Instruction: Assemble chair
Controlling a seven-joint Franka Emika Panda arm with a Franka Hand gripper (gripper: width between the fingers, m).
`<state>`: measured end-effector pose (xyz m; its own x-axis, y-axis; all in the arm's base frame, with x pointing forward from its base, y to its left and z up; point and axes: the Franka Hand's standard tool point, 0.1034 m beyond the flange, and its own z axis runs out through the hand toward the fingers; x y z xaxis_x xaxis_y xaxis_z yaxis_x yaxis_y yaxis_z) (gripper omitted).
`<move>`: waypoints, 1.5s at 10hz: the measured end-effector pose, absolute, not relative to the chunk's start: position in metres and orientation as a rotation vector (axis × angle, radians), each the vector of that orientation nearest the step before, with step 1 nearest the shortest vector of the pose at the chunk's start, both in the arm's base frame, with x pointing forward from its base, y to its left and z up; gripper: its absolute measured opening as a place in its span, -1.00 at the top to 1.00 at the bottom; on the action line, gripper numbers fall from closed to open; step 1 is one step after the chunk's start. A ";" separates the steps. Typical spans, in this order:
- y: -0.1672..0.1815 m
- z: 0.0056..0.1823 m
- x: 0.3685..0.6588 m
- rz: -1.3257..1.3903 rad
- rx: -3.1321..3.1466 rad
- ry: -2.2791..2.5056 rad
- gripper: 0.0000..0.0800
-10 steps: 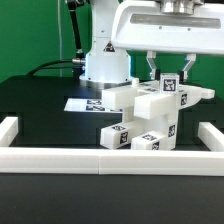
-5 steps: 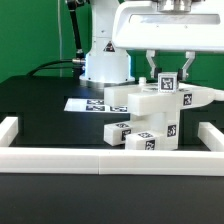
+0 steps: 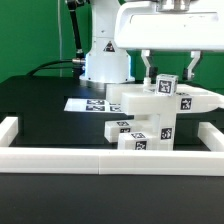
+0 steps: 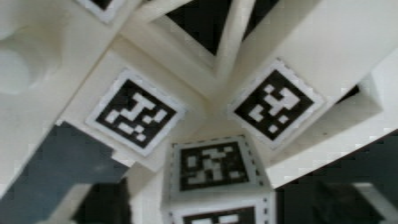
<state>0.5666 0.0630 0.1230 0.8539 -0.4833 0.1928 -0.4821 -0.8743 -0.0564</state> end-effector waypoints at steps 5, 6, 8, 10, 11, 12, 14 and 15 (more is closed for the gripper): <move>0.061 0.139 0.562 -0.218 -3.078 0.504 -0.62; 0.061 0.137 0.563 -0.228 -3.080 0.501 -0.62; 0.061 0.137 0.563 -0.227 -3.080 0.502 -0.62; 0.062 0.142 0.560 -0.199 -3.047 0.549 -0.62; 0.061 0.147 0.557 -0.127 -2.999 0.600 -0.62; 0.058 0.152 0.560 -0.074 -2.956 0.649 -0.62; 0.057 0.152 0.561 -0.075 -2.962 0.634 -0.62; 0.057 0.152 0.561 -0.075 -2.962 0.635 -0.62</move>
Offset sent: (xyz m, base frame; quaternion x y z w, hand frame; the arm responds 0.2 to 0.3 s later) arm -0.0092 0.0077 0.0185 0.0456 -0.0961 -0.0632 0.9923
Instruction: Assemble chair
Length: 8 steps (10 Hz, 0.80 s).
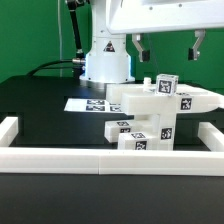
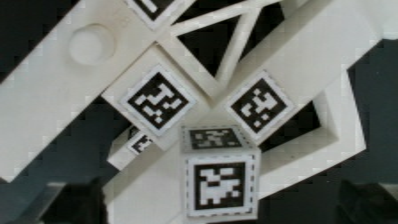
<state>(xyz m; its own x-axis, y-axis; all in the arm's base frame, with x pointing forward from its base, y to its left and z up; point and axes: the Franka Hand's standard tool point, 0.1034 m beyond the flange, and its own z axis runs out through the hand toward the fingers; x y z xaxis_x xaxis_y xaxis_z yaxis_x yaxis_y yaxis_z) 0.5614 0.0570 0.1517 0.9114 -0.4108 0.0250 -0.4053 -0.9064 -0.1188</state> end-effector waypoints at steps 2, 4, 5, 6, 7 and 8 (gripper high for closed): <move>0.057 0.151 0.566 -0.160 -3.036 0.379 -0.62; 0.059 0.152 0.568 -0.184 -3.067 0.110 -0.62; 0.060 0.152 0.570 -0.191 -3.074 -0.008 -0.62; 0.061 0.152 0.571 -0.198 -3.076 -0.133 -0.62; 0.061 0.152 0.571 -0.198 -3.082 -0.205 -0.62; 0.059 0.152 0.571 -0.199 -3.081 -0.300 -0.62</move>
Offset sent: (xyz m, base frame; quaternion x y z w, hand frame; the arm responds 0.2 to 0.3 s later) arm 0.0093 0.0167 0.0025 0.0257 0.0074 -0.2489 0.9682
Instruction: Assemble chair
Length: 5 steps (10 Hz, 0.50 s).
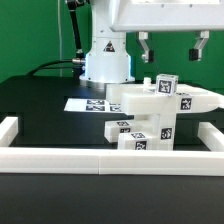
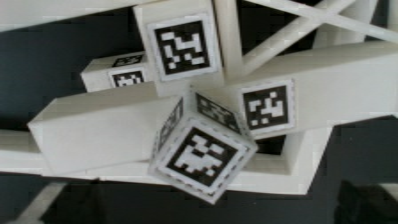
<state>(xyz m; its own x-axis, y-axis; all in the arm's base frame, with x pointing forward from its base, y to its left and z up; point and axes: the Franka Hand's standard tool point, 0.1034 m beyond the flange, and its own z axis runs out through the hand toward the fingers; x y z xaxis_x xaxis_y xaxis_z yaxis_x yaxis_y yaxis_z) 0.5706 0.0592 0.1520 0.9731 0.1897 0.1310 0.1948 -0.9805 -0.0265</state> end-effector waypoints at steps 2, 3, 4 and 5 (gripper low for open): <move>0.056 0.152 0.571 -0.198 -3.076 -0.490 -0.62; 0.053 0.152 0.571 -0.196 -3.062 -0.646 -0.62; 0.050 0.150 0.571 -0.185 -3.038 -0.788 -0.62; 0.047 0.148 0.572 -0.162 -3.019 -0.874 -0.62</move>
Offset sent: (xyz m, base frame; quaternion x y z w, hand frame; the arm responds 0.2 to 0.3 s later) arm 0.0077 0.0023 -0.0038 0.0174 -0.0027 -0.2793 0.9600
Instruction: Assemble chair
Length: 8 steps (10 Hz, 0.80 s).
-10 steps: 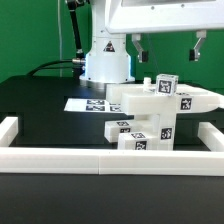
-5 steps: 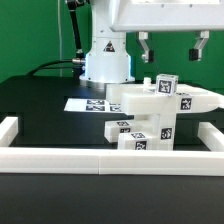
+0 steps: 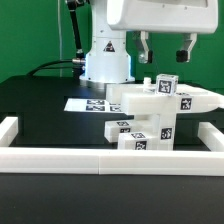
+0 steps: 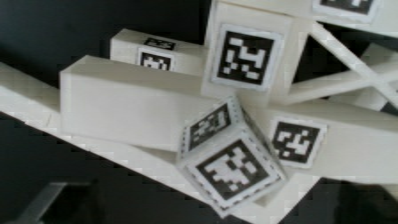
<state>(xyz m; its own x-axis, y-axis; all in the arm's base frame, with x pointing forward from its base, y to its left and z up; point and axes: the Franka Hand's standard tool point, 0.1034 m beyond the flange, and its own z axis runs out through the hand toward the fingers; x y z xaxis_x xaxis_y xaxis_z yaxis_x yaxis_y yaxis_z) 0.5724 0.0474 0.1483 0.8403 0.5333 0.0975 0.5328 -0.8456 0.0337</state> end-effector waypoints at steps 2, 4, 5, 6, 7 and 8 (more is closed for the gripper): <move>0.049 0.147 0.574 0.153 2.922 1.065 -0.62; 0.049 0.144 0.574 0.138 2.856 1.197 -0.62; 0.048 0.141 0.573 0.129 2.834 1.240 -0.62; 0.047 0.138 0.573 0.120 2.809 1.288 -0.62; 0.046 0.134 0.572 0.109 2.812 1.279 -0.62; 0.046 0.130 0.571 0.100 2.817 1.266 -0.62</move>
Offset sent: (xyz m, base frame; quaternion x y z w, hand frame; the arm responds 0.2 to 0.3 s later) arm 0.0091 0.0139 -0.0052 0.0024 0.0074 -0.1852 0.9827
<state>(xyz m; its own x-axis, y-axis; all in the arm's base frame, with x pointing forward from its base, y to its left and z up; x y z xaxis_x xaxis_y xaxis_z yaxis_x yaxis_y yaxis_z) 0.5708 0.0461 0.1299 0.6626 0.7480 0.0377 0.7447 -0.6634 0.0733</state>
